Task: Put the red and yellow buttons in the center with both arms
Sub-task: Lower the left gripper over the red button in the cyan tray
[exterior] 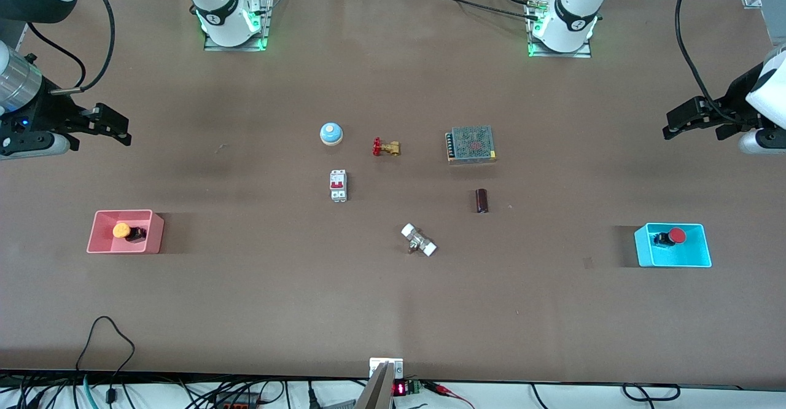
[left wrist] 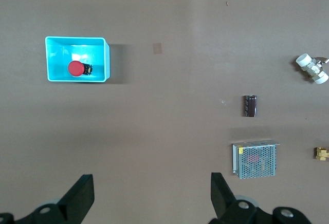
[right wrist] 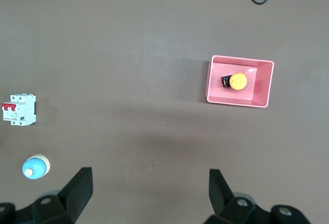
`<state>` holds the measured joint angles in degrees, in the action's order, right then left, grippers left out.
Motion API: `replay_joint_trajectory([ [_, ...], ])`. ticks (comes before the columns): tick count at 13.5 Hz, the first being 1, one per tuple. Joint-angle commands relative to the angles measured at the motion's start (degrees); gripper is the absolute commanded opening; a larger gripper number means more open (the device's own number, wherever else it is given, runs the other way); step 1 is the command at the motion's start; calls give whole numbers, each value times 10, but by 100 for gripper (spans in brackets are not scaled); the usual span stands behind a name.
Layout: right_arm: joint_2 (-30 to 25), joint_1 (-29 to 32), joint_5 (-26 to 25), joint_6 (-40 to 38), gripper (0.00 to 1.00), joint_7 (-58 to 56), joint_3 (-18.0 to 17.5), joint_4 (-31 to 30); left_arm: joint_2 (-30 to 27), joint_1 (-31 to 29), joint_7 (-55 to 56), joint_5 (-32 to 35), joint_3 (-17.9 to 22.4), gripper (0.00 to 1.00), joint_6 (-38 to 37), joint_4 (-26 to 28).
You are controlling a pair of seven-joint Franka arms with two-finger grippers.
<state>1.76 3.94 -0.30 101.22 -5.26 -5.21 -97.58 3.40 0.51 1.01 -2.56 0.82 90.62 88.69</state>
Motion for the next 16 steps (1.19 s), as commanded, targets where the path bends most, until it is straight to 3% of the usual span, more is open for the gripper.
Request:
replay_joint_trajectory([
  [1, -5, -8, 0, -11, 100, 10, 2, 4, -17, -2, 7, 12, -4, 100, -3, 16],
  [5, -5, -10, 2, -12, 100, 10, 1, 4, -3, 0, 6, 1, -3, 100, 1, 7],
  [9, -7, -41, 2, -13, 100, 50, -8, 4, 49, 3, 0, 12, -6, 100, 0, -9],
  [12, -7, -62, -1, -13, 100, 72, -8, 4, 150, -5, 1, 12, 5, 100, 3, -45],
  [14, -7, -62, -1, -13, 100, 69, -7, 4, 227, -10, 0, 10, 33, 100, 10, -75],
  [16, -7, -61, -1, -13, 100, 68, -6, 4, 274, -38, -2, 8, 47, 100, 77, -81],
])
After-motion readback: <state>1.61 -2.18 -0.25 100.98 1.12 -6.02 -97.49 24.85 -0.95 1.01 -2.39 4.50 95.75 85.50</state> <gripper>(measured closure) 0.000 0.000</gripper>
